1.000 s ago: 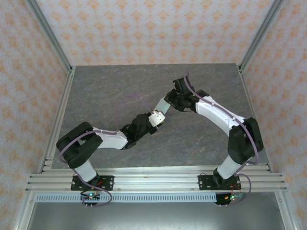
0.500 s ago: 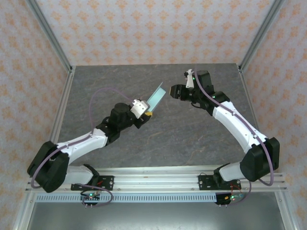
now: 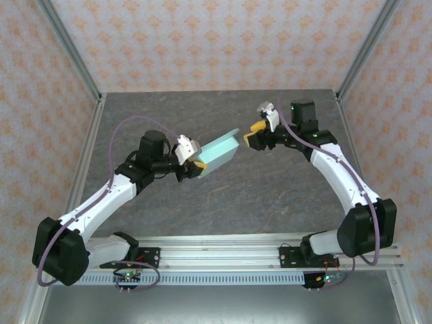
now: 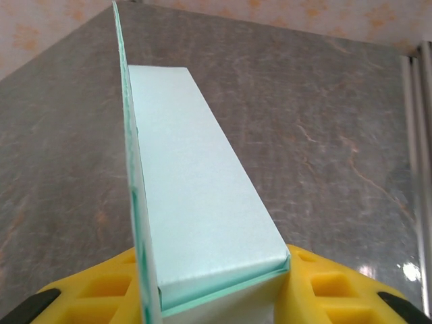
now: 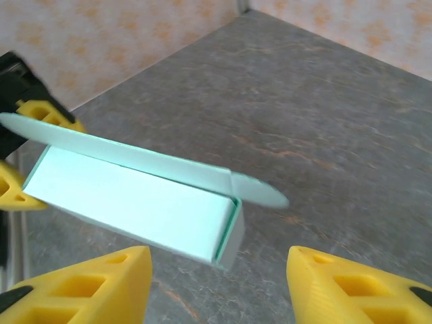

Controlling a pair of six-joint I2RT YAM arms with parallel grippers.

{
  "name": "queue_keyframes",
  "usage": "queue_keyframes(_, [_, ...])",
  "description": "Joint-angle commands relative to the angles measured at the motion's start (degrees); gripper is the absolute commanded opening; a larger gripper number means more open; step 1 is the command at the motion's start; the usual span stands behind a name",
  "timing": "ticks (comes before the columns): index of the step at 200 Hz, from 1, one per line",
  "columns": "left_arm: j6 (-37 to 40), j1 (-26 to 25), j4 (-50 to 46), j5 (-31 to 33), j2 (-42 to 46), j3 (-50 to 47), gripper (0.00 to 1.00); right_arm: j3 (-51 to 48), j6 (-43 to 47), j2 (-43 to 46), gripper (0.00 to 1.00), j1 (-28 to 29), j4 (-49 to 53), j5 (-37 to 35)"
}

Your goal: Fold the paper box

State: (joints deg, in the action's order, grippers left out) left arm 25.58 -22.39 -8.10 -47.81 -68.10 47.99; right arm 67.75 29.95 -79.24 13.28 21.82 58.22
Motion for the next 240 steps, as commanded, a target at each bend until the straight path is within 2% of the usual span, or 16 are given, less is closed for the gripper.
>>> queue_keyframes(1, [4.18,0.43,-5.26,-5.1,-2.32,3.64,0.31,3.27,8.54,-3.31,0.56,0.08,2.47,5.72])
queue_keyframes(18, [4.75,0.42,-5.1,-6.35,-4.8,5.1,0.31,5.89,10.51,-5.65,0.61,0.55,6.67,4.01])
queue_keyframes(45, [7.05,0.36,-5.6,-8.39,-9.85,8.14,0.31,4.77,11.77,-5.4,0.62,1.27,7.76,-1.99])
queue_keyframes(96, [18.5,0.42,-11.8,-9.76,-18.39,13.45,0.32,1.76,17.15,-5.86,0.61,0.87,10.1,-10.66])
queue_keyframes(131, [22.4,0.75,-16.33,-10.17,-23.09,17.42,0.31,1.49,19.72,-7.62,0.6,0.4,10.61,-10.96])
queue_keyframes(240, [26.5,3.25,-18.29,-12.06,-25.33,18.03,0.31,2.72,23.82,-14.97,0.49,-0.09,11.28,-10.68])
